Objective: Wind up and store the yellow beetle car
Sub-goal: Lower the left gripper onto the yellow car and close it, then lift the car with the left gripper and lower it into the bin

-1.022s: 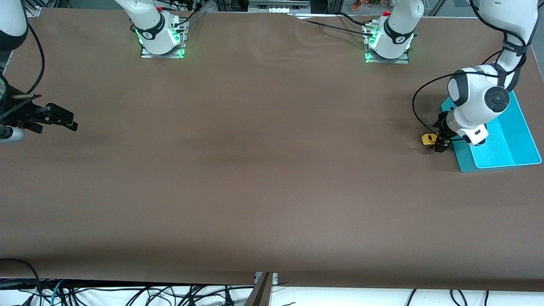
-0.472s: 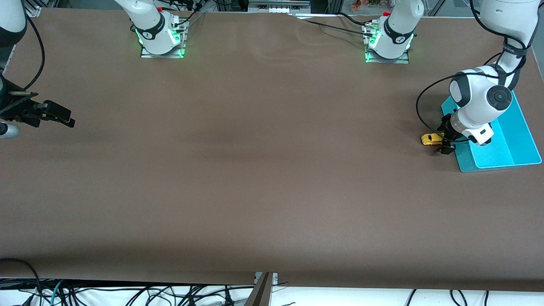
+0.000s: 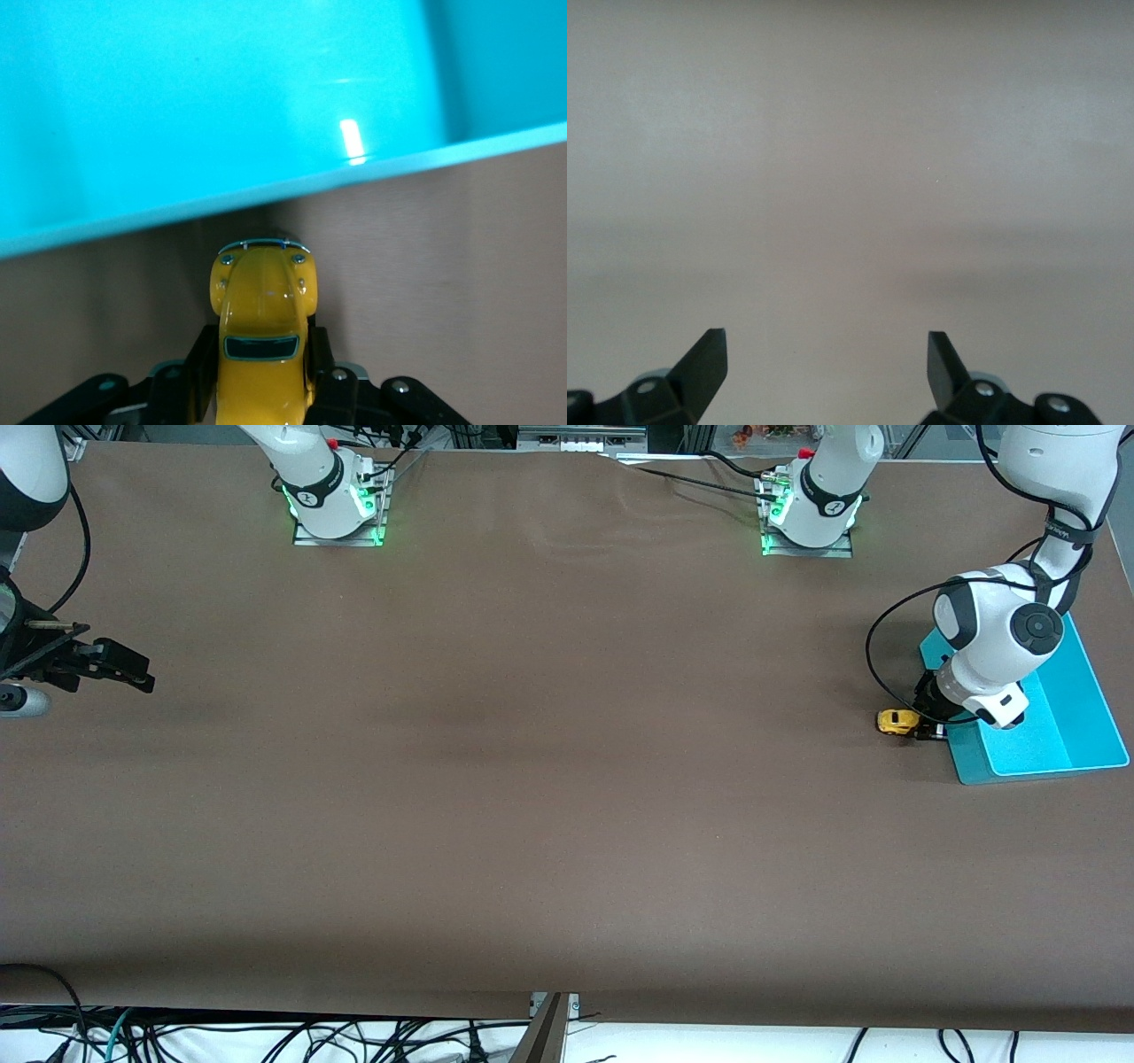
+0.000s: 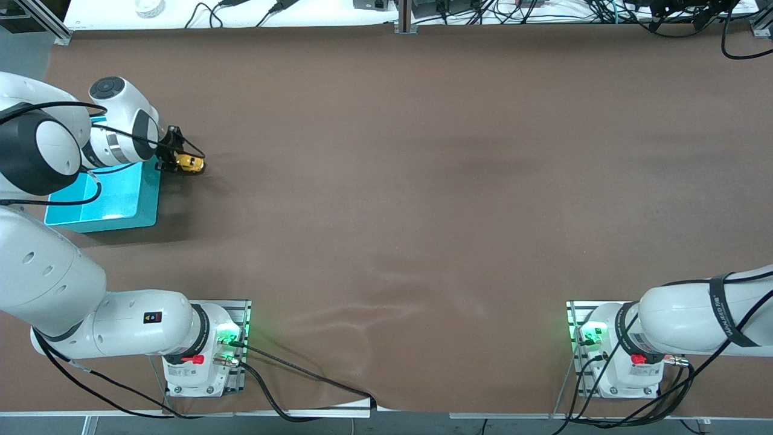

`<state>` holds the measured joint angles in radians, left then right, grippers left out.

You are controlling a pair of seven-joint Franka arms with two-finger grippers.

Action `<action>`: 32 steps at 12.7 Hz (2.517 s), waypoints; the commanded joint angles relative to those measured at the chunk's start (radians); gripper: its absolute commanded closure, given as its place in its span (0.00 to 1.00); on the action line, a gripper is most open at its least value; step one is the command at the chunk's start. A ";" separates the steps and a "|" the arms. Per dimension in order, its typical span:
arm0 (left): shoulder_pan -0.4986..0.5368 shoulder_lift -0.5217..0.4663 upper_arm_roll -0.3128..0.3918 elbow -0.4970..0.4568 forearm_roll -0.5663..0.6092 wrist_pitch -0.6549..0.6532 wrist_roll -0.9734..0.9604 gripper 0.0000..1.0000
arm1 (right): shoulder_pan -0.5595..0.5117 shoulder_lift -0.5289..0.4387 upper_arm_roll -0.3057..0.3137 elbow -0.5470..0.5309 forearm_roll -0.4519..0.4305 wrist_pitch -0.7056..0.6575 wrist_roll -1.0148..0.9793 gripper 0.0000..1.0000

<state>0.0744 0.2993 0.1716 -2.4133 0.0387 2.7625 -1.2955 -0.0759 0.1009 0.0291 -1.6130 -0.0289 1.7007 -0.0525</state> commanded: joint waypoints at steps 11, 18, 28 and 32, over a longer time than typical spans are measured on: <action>0.054 -0.105 0.048 0.447 0.012 -0.817 0.054 1.00 | 0.010 0.003 -0.009 0.008 -0.014 -0.001 0.011 0.00; 0.099 -0.008 0.157 0.317 0.078 -0.603 0.170 1.00 | 0.010 0.005 -0.009 0.012 -0.016 -0.001 0.011 0.00; 0.097 -0.062 0.249 0.022 0.119 -0.356 0.176 1.00 | 0.010 0.008 -0.009 0.013 -0.016 0.001 0.011 0.00; 0.097 -0.062 0.279 -0.043 0.119 -0.230 0.167 0.01 | 0.010 0.008 -0.009 0.013 -0.016 0.001 0.011 0.00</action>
<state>0.1845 0.2774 0.4249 -2.4204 0.1263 2.5028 -1.1294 -0.0757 0.1070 0.0268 -1.6115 -0.0309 1.7023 -0.0523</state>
